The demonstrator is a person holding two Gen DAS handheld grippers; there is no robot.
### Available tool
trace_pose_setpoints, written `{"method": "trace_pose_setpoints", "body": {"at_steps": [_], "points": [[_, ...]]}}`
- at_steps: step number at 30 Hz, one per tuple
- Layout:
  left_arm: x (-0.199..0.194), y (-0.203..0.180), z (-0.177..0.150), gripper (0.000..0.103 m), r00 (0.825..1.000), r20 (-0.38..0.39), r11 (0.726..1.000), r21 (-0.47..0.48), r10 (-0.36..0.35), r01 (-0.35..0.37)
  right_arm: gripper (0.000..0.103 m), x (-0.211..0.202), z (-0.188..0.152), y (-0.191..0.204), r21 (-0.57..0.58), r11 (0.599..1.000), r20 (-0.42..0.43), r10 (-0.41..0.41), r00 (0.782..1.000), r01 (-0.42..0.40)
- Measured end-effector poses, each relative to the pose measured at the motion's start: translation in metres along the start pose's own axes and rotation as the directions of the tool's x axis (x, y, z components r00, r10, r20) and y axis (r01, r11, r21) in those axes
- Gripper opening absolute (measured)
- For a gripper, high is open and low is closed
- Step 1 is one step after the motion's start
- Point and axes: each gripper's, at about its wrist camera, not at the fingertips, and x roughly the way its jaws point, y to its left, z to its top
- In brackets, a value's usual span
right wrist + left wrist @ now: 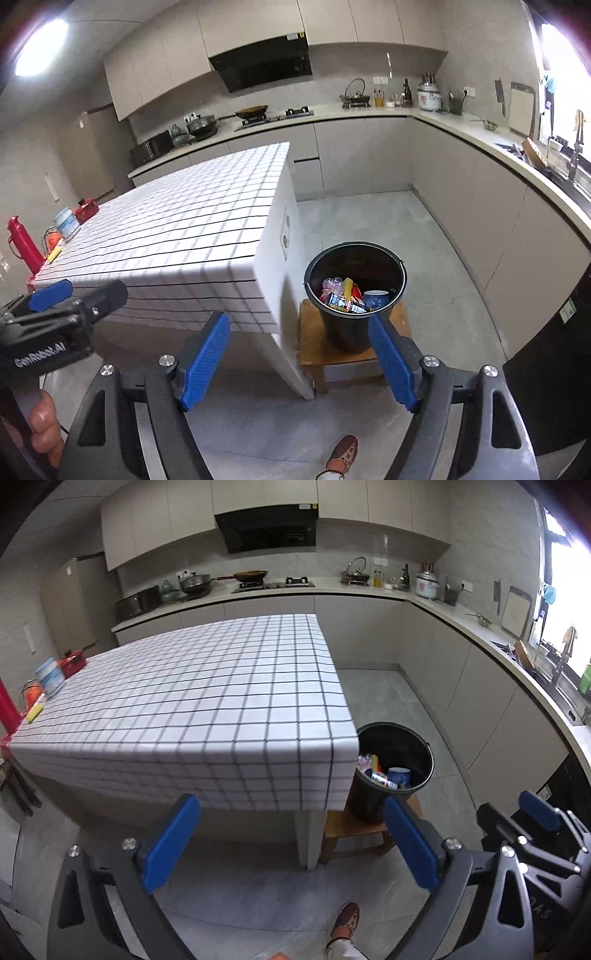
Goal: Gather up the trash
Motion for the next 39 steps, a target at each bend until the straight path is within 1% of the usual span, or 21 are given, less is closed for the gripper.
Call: {"method": "trace_pose_setpoints", "body": {"at_steps": [4,6,12,27,39], "points": [[-0.022,0.005,-0.015,0.101,1.000,0.027,1.000,-0.005,-0.004,0.004,0.081,-0.027,-0.008,0.020,-0.031,0.999,0.057,-0.027,0.998,0.029],[-0.029,0.005,-0.017,0.101,0.999,0.042,1.000,0.001,-0.005,0.005,0.082,-0.038,-0.010,0.022,-0.027,0.999,0.085,-0.025,0.996,0.027],[-0.034,0.005,-0.019,0.101,0.998,0.052,1.000,-0.008,-0.020,0.020,0.083,-0.054,-0.012,0.026,-0.022,0.999,0.116,-0.023,0.993,0.026],[-0.029,0.005,-0.022,0.101,0.999,0.045,1.000,-0.015,-0.023,0.024,0.084,-0.049,-0.007,0.029,-0.022,0.999,0.112,-0.032,0.993,0.035],[-0.028,0.013,-0.020,0.101,0.999,0.041,0.999,-0.025,-0.030,0.031,0.084,-0.045,-0.006,0.035,-0.029,0.999,0.107,-0.037,0.994,0.040]]}}
